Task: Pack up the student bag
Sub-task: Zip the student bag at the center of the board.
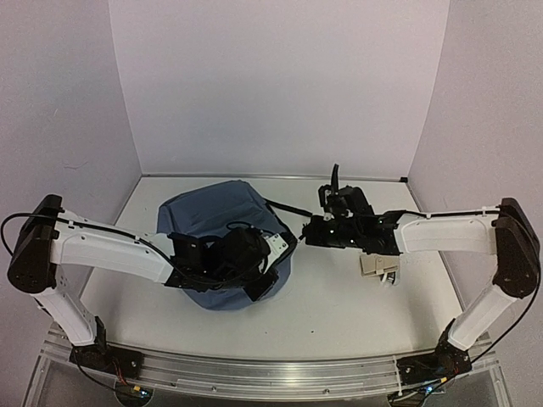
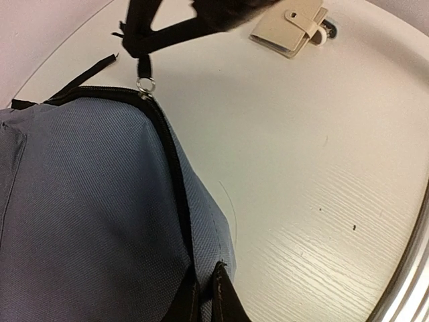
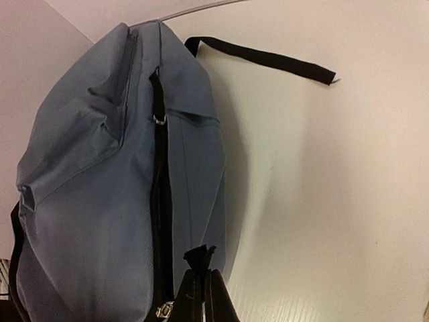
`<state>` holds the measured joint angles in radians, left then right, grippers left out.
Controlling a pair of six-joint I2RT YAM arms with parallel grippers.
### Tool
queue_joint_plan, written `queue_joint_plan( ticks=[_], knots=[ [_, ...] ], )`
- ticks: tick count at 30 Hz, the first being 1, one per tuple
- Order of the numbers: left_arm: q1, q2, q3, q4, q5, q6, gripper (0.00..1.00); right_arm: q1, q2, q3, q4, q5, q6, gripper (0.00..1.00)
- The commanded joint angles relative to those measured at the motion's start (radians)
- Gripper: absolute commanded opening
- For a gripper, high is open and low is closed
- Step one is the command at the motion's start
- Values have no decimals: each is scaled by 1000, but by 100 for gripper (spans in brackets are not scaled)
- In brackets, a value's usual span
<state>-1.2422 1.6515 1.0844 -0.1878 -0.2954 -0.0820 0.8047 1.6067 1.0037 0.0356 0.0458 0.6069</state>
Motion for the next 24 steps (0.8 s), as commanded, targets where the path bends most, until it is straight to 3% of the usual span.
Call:
queue_joint_plan(
  ticks=[1,16,21,24],
  knots=[
    [-29,-95,-2,-34,153,-43,0,-60,84,131,46,23,-96,0],
    [-42,-113,81,-117,495,-61,0,-93,459,480,216,-226,-175,0],
    [-41,-98,86,-127,546,-94,0,-109,527,555,247,-261,-163,0],
    [-40,-93,90,-134,491,-129,0,-111,516,565,248,-278,-167,0]
  ],
)
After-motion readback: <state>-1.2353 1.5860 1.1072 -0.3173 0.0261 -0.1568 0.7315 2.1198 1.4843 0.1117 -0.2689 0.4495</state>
